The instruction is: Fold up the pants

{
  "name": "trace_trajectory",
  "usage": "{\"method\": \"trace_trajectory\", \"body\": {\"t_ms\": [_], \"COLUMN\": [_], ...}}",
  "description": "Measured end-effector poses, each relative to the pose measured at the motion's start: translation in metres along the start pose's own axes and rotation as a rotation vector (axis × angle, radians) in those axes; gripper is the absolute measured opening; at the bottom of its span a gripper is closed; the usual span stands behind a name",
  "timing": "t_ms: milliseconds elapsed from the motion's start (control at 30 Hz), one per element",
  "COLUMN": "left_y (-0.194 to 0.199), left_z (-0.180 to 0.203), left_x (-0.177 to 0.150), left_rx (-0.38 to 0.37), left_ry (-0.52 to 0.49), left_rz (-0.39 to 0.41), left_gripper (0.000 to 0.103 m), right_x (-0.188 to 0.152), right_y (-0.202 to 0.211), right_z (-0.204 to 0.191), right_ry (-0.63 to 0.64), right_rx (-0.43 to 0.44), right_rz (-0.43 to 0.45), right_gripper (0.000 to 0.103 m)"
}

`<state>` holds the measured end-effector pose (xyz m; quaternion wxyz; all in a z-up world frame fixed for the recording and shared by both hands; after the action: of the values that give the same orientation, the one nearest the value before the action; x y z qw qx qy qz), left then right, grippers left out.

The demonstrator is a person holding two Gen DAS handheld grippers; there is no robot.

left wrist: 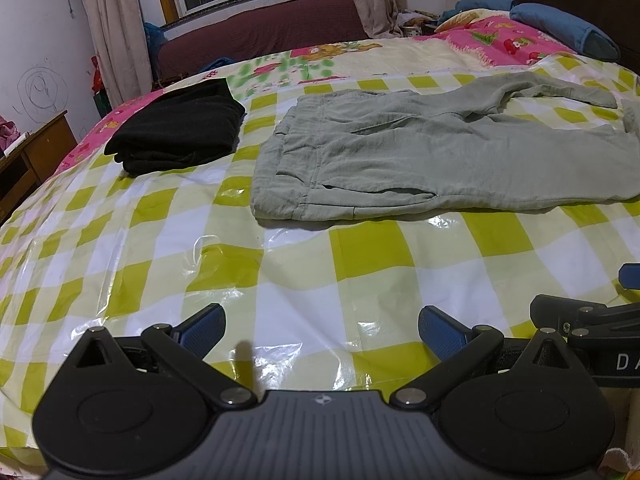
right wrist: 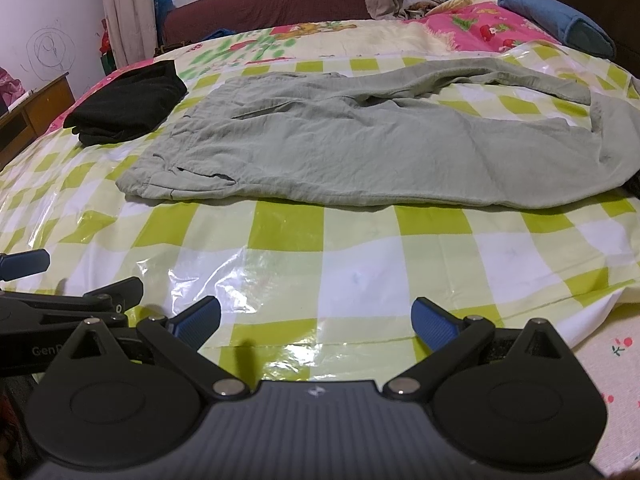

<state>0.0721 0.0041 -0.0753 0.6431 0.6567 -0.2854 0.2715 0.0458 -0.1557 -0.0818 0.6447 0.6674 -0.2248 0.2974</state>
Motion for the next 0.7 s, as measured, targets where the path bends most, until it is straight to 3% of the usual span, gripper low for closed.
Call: {"method": "trace_trajectory", "body": {"t_ms": [533, 700], "left_y": [-0.0016, -0.0043], "left_z": [-0.0001, -0.0045], "left_x": [-0.0015, 0.0050], "left_rx": [-0.002, -0.036], "left_ry": [0.001, 0.034], "left_rz": [-0.004, -0.007], "left_gripper": [0.103, 0.103], "right_x": [-0.0013, 0.0073], "right_y": [-0.0031, -0.0024], "right_z": [-0.0005, -0.0014], "right_ry": [-0.009, -0.007], "right_rx": [0.007, 0.026], "right_rz": [-0.015, -0.008], "right_gripper": [0.101, 0.101]}}
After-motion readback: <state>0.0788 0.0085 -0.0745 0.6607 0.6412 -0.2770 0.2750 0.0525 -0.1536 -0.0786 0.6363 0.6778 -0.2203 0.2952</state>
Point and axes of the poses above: each gripper's, at about its wrist camera, not at the fingertips, and y roughly against the way its jaws point, z to its right, x to its top, the point moved 9 cm from there along -y, roughly the way its jaws point, and after that the axes turned 10 degrees about y, right-handed, at the moved point
